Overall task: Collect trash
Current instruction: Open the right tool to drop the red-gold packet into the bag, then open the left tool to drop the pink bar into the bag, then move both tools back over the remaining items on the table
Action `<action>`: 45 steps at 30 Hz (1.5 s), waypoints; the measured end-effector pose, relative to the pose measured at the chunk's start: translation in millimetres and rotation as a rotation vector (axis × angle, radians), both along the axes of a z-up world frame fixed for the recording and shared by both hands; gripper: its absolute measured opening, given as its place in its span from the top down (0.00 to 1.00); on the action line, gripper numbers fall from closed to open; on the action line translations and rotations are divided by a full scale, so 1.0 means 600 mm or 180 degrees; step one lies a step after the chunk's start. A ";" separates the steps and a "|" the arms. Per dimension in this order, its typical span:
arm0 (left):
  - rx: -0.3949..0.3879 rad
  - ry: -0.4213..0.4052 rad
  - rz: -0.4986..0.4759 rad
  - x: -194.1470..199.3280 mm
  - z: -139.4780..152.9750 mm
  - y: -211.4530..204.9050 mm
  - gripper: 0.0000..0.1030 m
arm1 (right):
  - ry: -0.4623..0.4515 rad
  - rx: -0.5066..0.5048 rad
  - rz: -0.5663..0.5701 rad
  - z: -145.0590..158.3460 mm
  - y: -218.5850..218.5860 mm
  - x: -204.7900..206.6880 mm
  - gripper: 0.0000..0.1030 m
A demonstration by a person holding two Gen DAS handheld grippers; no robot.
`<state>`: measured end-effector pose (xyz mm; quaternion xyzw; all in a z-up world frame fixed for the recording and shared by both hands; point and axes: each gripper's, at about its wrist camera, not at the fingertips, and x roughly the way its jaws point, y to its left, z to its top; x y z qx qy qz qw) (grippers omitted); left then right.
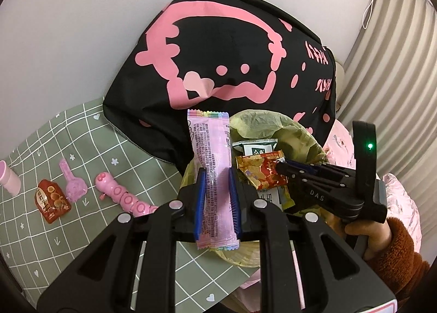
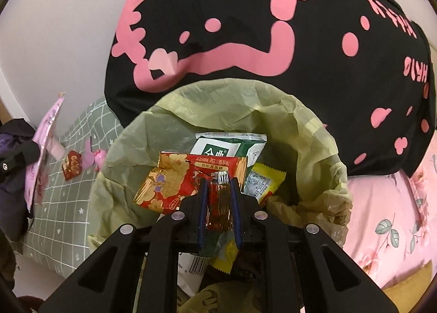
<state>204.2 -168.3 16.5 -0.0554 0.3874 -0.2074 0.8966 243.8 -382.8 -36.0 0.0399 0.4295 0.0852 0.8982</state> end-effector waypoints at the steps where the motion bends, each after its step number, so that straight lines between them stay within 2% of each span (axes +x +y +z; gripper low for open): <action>1: -0.0006 0.0006 -0.0003 0.000 -0.001 -0.002 0.86 | -0.0007 -0.0001 -0.0014 0.001 -0.002 -0.001 0.85; 5: -0.0071 0.0072 -0.0041 0.001 -0.012 -0.013 0.86 | -0.0039 0.0037 -0.0067 0.004 -0.013 -0.008 0.85; 9: -0.0105 0.0063 -0.0120 -0.003 -0.017 -0.023 0.86 | -0.0058 0.0247 0.0044 0.012 -0.014 -0.018 0.82; 11: -0.0155 0.0064 -0.0096 0.001 -0.016 -0.016 0.86 | -0.0098 0.0230 0.0080 0.019 -0.006 -0.023 0.71; 18: -0.0236 0.0125 -0.0065 0.014 -0.019 -0.009 0.86 | -0.0342 0.0117 0.0215 0.051 0.015 -0.047 0.55; 23: -0.0244 0.0217 -0.0242 0.030 -0.028 -0.039 0.86 | -0.0497 0.0008 0.0027 0.073 -0.003 -0.067 0.54; 28: -0.0168 0.0342 -0.0414 0.060 -0.051 -0.088 0.86 | -0.0465 -0.0041 -0.0022 0.070 -0.029 -0.079 0.54; 34: 0.0071 0.0498 -0.0516 0.097 -0.091 -0.140 0.85 | -0.0426 0.0035 -0.0130 0.062 -0.054 -0.093 0.54; 35: 0.0099 0.0507 -0.0490 0.101 -0.096 -0.143 0.82 | -0.0412 0.0040 -0.0146 0.060 -0.059 -0.095 0.54; 37: 0.0110 0.0531 -0.0449 0.105 -0.104 -0.147 0.68 | -0.0400 0.0039 -0.0157 0.057 -0.063 -0.097 0.54; 40: 0.0029 0.0515 -0.0459 0.098 -0.101 -0.142 0.62 | -0.0388 0.0062 -0.0170 0.052 -0.068 -0.099 0.54; 45: -0.0094 0.0304 -0.0404 0.066 -0.066 -0.105 0.61 | -0.0411 0.0109 -0.0188 0.052 -0.064 -0.093 0.54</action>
